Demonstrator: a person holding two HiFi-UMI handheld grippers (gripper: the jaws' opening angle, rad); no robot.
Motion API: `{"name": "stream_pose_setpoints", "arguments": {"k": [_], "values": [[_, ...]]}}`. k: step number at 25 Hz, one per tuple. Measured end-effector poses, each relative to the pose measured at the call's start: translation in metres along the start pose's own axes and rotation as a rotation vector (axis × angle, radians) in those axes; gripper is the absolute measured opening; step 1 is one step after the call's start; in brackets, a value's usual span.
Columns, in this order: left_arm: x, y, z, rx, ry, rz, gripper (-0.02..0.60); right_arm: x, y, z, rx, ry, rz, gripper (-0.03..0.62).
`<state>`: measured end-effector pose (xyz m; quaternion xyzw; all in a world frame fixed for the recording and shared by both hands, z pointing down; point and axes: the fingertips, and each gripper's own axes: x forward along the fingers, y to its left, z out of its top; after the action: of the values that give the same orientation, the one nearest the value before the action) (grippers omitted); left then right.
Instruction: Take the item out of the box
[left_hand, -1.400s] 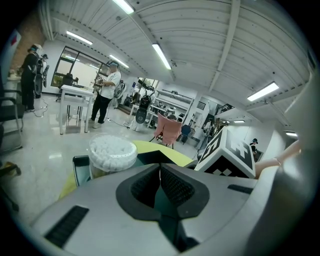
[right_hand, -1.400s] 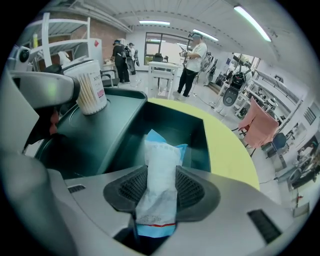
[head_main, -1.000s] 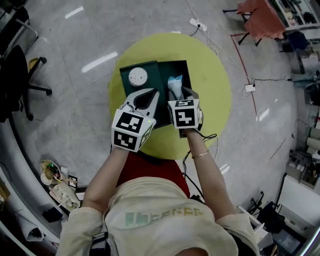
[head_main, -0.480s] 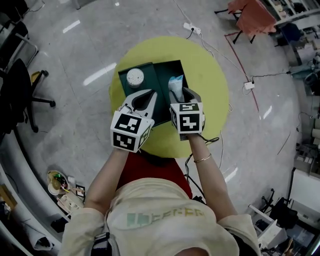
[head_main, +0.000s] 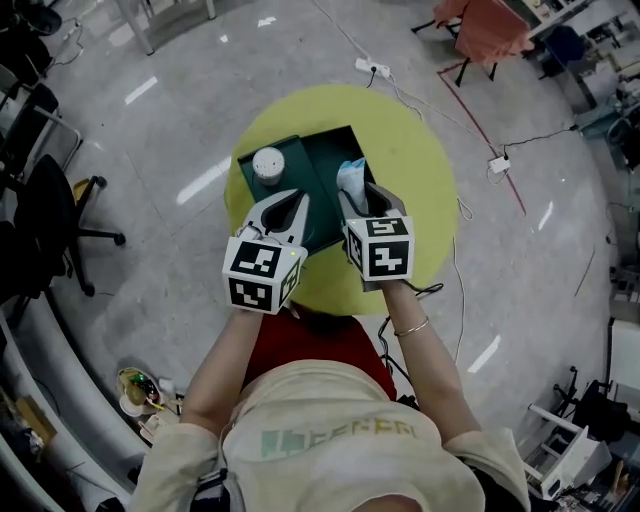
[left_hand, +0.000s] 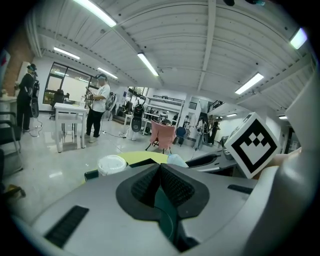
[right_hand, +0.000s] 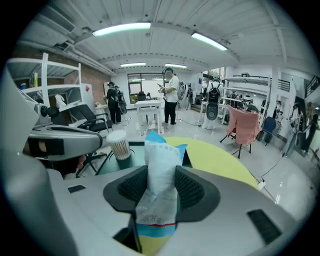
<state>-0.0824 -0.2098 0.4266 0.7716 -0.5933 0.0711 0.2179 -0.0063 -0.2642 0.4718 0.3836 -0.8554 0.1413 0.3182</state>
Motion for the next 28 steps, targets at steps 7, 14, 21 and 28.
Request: {"name": "stream_pose_setpoints", "arguments": {"k": [7,14,21,28], "values": [[-0.018,-0.004,0.003,0.026,-0.005,0.012,0.025,-0.028,0.014,0.01,0.077,-0.08,0.032,0.199],[-0.038,0.0,-0.001,0.038,-0.013,0.025,0.025,-0.046,0.033,0.012,0.114,-0.151,0.056,0.199],[-0.059,0.004,-0.001,0.051,-0.032,0.042,0.025,-0.065,0.048,0.012,0.147,-0.211,0.061,0.199],[-0.083,0.01,-0.002,0.058,-0.053,0.052,0.025,-0.085,0.065,0.011,0.165,-0.264,0.063,0.199]]}}
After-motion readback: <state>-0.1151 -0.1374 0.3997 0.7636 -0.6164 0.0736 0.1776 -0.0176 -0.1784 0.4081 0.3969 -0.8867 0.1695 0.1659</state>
